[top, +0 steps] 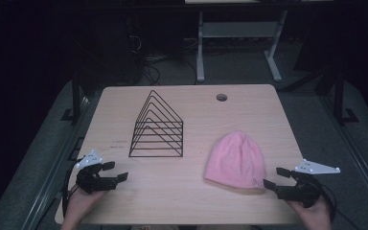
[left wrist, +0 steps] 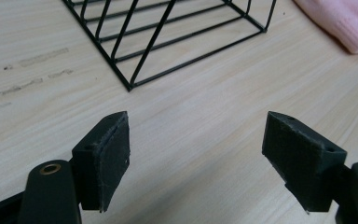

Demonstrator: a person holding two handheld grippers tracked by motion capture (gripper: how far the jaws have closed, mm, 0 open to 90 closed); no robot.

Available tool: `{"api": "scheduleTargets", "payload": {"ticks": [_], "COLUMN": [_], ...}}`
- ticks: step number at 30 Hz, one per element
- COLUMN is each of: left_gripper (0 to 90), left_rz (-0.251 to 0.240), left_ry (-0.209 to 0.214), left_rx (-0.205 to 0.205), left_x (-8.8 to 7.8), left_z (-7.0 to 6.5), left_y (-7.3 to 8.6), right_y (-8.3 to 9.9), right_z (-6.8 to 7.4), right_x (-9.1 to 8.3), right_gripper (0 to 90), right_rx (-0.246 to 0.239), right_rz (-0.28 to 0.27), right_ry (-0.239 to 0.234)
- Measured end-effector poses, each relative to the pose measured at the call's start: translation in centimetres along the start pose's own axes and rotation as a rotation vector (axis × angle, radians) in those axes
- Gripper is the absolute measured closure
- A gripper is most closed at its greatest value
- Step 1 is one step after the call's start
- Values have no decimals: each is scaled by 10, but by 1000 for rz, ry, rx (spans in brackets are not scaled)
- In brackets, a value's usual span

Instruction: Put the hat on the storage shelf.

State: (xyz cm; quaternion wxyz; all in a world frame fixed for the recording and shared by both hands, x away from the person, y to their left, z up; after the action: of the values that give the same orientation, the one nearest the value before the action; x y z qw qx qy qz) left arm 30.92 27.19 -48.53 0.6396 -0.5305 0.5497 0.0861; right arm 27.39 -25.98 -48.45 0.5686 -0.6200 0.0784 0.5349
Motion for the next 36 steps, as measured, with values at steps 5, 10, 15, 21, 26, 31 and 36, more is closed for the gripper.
{"api": "scheduleTargets", "payload": {"ticks": [5,10,15,21,26,31,36], "left_gripper": [227,227,226,224,223,224,224], "left_rz": [21,25,40,30,31,26,26], "left_ry": [-5,-8,-16,-26,-32,-31,-42], "left_rx": [8,11,26,30,34,31,32], "left_x": [5,6,7,4,4,4,3], "left_z": [0,-1,-2,-1,-1,-4,-2], "left_y": [0,1,4,4,4,2,3], "right_y": [-5,-10,-20,-32,-43,-55,-67], "right_z": [0,0,-7,-7,-6,-5,-8], "right_x": [0,-2,-6,-4,-2,6,14], "right_gripper": [211,199,173,165,162,162,168], "right_rx": [-27,-18,-13,-11,-36,-48,-75], "right_rz": [7,5,6,9,34,58,101], "right_ry": [0,-12,-26,-45,-49,-63,-74]}}
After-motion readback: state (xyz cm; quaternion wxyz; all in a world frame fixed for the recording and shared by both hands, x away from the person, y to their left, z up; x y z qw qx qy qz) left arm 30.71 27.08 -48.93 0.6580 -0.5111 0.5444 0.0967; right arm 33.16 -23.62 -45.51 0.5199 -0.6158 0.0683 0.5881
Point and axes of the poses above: each handheld gripper's, and its own axes: x roughly forward along the jaws, y roughly out of its underside, z roughly to its left, the point moved 7 cm from there along x, roughly forward along the jaws, and after that the axes turned 15 degrees about z, right-handed, at the moved point
